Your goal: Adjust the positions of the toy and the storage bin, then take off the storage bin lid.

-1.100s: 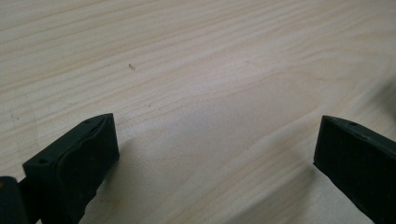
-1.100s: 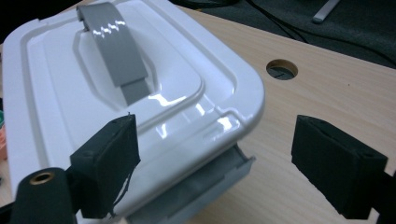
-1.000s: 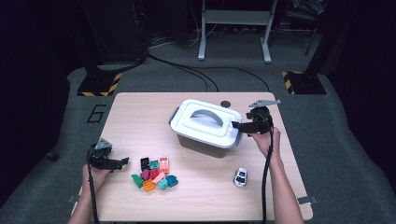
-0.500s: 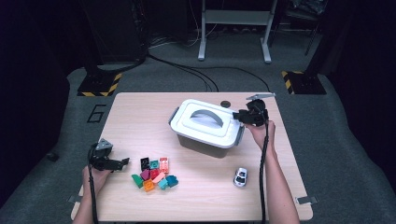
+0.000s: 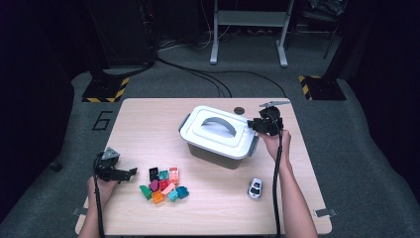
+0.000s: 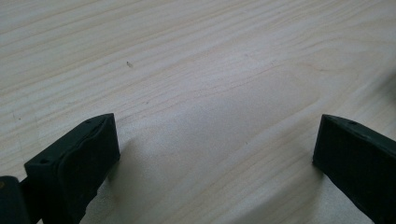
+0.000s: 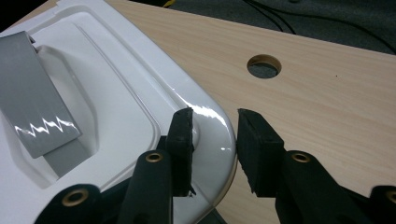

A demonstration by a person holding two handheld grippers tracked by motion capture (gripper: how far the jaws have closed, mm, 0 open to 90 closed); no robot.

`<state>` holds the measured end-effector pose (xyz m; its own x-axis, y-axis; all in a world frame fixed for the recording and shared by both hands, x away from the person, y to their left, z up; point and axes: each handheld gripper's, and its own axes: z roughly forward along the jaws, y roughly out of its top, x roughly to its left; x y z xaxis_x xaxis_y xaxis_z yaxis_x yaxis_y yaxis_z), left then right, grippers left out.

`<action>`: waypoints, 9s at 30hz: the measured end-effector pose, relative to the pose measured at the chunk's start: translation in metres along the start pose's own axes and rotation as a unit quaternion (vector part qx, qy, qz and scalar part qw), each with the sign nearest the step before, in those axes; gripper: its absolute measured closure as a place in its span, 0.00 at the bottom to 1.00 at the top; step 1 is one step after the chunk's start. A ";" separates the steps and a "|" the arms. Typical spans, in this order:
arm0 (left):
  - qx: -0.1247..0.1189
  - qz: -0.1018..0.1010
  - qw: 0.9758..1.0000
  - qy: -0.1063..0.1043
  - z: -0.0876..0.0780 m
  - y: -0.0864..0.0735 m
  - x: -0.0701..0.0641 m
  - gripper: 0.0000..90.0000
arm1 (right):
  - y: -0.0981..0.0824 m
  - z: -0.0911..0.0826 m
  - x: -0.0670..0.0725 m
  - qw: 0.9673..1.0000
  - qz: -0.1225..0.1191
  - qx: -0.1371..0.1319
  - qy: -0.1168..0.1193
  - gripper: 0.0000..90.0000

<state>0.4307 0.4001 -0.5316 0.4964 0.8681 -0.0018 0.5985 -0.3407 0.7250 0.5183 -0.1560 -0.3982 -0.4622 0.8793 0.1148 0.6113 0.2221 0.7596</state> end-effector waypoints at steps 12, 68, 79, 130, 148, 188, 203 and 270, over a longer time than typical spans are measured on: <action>0.005 0.002 1.000 -0.004 -0.001 0.000 0.000 0.00 | -0.014 -0.011 0.012 1.000 0.014 -0.007 0.001 0.73; 0.000 0.000 1.000 -0.005 0.000 0.000 0.000 0.00 | 0.035 0.024 0.129 0.988 -0.144 0.029 0.058 0.75; 0.000 0.002 1.000 -0.006 0.000 0.000 0.000 0.00 | 0.033 0.026 0.141 0.991 -0.122 0.024 0.058 0.75; 0.007 0.009 1.000 -0.013 0.001 0.002 0.000 0.00 | 0.051 -0.009 0.120 0.991 -0.132 -0.014 0.024 0.75; 0.007 0.009 1.000 -0.013 0.001 0.002 0.000 0.00 | 0.053 -0.035 0.081 0.995 -0.096 -0.028 -0.010 0.75; 0.007 0.008 1.000 -0.012 0.001 0.002 0.000 0.00 | 0.014 -0.053 -0.039 0.990 0.003 -0.007 -0.142 0.75; 0.006 0.008 1.000 -0.013 0.001 0.002 0.000 0.00 | -0.014 -0.030 -0.061 0.986 0.032 0.007 -0.161 0.75; 0.007 0.008 1.000 -0.011 0.001 0.002 0.000 0.00 | -0.087 -0.013 -0.010 0.994 0.061 0.032 -0.086 0.07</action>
<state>0.4324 0.3988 -0.5306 0.5195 0.8544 -0.0067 0.5995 -0.3589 0.7154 0.4614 -0.1896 -0.4568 -0.2679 0.9594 0.0880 0.6985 0.1305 0.7036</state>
